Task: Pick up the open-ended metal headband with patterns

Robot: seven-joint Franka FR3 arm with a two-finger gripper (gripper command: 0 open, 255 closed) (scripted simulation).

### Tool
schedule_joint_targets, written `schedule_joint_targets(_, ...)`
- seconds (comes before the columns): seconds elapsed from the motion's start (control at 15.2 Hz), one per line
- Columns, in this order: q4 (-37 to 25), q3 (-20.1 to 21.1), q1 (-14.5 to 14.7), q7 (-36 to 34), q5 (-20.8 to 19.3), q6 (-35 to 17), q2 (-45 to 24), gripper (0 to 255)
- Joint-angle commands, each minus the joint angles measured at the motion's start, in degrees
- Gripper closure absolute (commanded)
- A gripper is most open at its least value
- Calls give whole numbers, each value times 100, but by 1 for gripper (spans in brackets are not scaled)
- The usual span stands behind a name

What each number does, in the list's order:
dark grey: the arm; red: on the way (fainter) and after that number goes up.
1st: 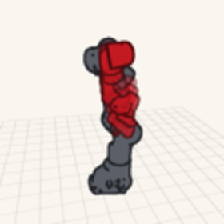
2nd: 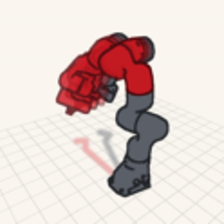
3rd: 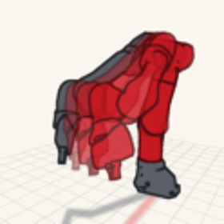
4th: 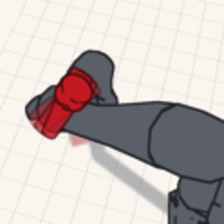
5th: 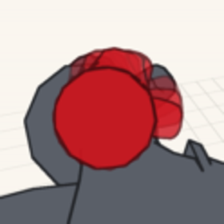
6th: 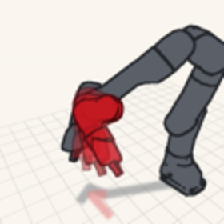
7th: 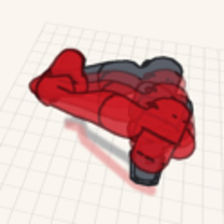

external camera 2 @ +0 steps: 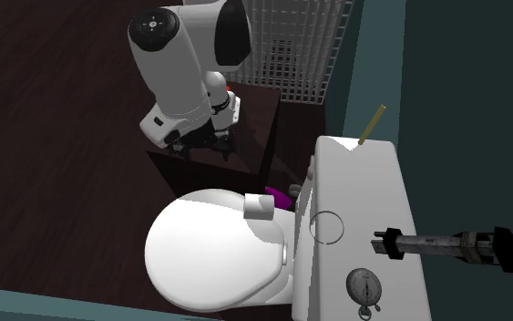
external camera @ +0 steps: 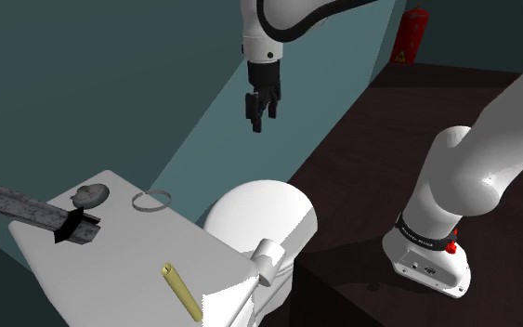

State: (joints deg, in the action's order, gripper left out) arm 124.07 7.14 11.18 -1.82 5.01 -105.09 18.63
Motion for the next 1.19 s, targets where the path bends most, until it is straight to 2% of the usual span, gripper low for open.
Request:
schedule_joint_targets(0.0, -139, 96, 92, 38, 39, -167, -241, 0)
schedule_joint_targets(0.53, -1171, 519, 445, 78, 12, -647, -1514, 0)
schedule_joint_targets(1.12, -2685, 935, 923, 46, -314, -854, -2995, 0)
